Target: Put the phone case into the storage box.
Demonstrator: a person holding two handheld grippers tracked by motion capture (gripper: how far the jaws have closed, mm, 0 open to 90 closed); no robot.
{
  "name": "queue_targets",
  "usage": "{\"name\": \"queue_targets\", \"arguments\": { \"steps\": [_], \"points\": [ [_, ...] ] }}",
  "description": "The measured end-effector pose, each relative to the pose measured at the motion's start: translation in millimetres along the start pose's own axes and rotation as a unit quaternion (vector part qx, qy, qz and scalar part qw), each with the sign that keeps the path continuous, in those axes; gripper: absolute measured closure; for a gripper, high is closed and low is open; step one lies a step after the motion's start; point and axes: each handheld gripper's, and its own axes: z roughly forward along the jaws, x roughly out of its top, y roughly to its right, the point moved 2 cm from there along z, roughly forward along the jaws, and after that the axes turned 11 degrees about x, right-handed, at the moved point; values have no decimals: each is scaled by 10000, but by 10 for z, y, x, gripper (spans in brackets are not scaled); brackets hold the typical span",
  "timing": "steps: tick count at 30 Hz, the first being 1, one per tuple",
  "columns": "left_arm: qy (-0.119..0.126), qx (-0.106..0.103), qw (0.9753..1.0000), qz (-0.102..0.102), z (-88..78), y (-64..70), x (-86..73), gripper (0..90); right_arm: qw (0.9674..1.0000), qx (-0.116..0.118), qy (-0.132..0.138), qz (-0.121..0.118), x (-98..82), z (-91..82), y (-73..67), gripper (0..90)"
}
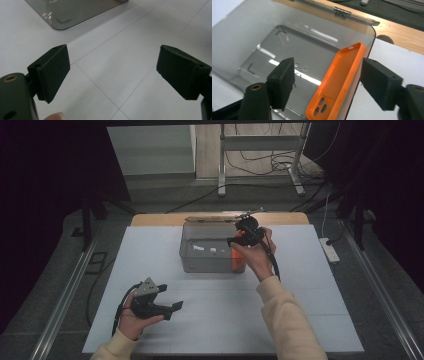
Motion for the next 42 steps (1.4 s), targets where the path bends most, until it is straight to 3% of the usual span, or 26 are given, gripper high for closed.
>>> {"name": "queue_targets", "arguments": {
  "steps": [11,18,29,37,42],
  "points": [
    [18,108,9999,-36,-4,-20,-26,115,9973,504,384,-367,-145,-204,-58,254],
    [6,137,9999,0,1,-15,-29,115,9918,784,752,-667,-342,-372,-81,265],
    [-33,128,9999,7,23,-13,-43,115,9892,1000,864,-638,-572,-526,-5,263],
    [-27,123,9999,40,29,-3,-45,115,9834,1192,1119,-790,-749,-687,-15,253],
    [-27,135,9999,19,37,-3,-49,115,9825,1291,1100,-775,-909,-759,3,244]
  ]
}}
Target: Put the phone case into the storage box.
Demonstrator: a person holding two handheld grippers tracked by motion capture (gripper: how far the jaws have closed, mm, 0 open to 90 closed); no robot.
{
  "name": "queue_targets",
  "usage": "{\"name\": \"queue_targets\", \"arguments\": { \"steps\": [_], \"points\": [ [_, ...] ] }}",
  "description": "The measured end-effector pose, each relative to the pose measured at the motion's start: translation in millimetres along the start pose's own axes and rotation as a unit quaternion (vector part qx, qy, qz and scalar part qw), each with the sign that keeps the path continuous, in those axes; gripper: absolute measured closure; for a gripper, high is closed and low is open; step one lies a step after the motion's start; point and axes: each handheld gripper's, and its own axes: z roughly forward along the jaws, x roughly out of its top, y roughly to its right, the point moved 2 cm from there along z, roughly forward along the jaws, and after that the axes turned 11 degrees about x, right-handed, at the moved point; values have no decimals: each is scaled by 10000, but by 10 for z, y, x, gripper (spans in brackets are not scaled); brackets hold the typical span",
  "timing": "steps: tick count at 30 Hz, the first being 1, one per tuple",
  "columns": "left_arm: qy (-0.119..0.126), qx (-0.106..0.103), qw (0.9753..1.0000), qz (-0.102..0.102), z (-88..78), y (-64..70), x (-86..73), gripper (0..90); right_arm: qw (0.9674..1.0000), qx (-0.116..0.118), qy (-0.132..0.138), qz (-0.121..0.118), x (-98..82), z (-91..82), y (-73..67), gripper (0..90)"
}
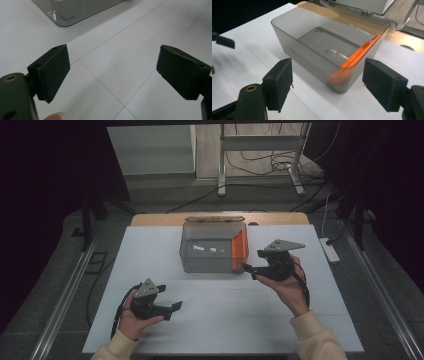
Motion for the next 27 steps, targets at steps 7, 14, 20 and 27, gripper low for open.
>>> {"name": "queue_targets", "arguments": {
  "steps": [7,14,20,27],
  "points": [
    [2,20,10000,6,4,-3,-5,115,10000,30,-57,-12,-202,-103,22,226],
    [-5,23,10000,19,12,3,-8,115,9999,115,-122,39,-479,-167,58,215],
    [-1,30,10000,33,17,4,-10,115,9998,124,-125,101,-697,-270,102,212],
    [17,49,10000,42,19,1,-11,115,9994,178,-146,247,-951,-369,181,211]
  ]
}}
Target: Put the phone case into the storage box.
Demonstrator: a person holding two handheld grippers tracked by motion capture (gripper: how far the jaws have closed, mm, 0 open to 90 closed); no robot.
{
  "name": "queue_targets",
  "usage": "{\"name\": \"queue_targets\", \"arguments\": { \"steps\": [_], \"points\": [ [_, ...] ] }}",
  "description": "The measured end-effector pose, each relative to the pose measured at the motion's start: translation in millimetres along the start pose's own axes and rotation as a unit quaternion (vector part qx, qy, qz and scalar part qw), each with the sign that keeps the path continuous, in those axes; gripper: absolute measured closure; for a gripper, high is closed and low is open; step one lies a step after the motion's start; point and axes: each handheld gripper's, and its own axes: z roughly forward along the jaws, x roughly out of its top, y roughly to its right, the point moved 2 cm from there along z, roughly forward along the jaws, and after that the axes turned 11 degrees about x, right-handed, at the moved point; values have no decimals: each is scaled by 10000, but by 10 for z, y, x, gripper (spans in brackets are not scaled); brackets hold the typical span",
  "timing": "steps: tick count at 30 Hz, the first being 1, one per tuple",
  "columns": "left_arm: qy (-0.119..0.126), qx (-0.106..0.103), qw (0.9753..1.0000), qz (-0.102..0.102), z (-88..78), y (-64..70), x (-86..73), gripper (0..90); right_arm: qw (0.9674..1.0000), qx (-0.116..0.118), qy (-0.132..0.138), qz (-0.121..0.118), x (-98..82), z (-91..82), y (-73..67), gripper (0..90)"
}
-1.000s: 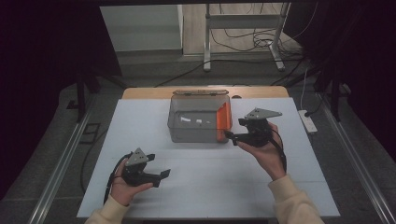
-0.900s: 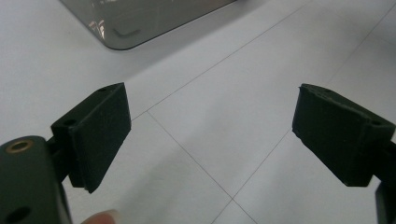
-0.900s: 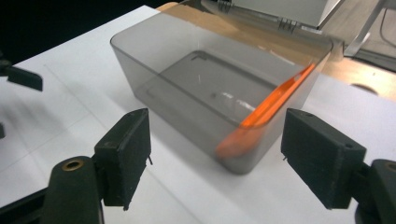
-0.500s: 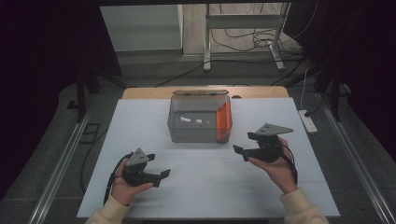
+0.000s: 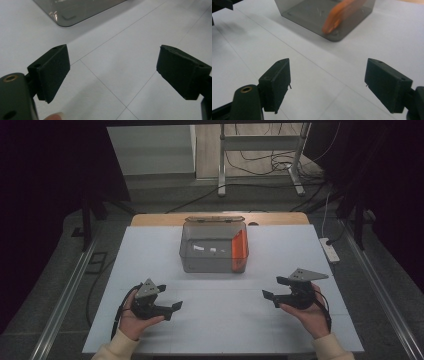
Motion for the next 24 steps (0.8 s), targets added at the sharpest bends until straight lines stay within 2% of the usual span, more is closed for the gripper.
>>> {"name": "queue_targets", "arguments": {
  "steps": [6,8,12,24],
  "points": [
    [4,17,10000,21,1,-7,-4,115,9998,-51,100,175,-158,-60,87,212],
    [-1,19,10000,23,5,-10,-6,115,9996,-173,130,172,-196,-76,123,217],
    [-4,20,10000,44,11,-2,-6,115,9992,-116,211,333,-227,-93,196,219],
    [26,13,10000,74,13,3,-4,115,9996,11,33,272,-276,-26,191,220]
  ]
}}
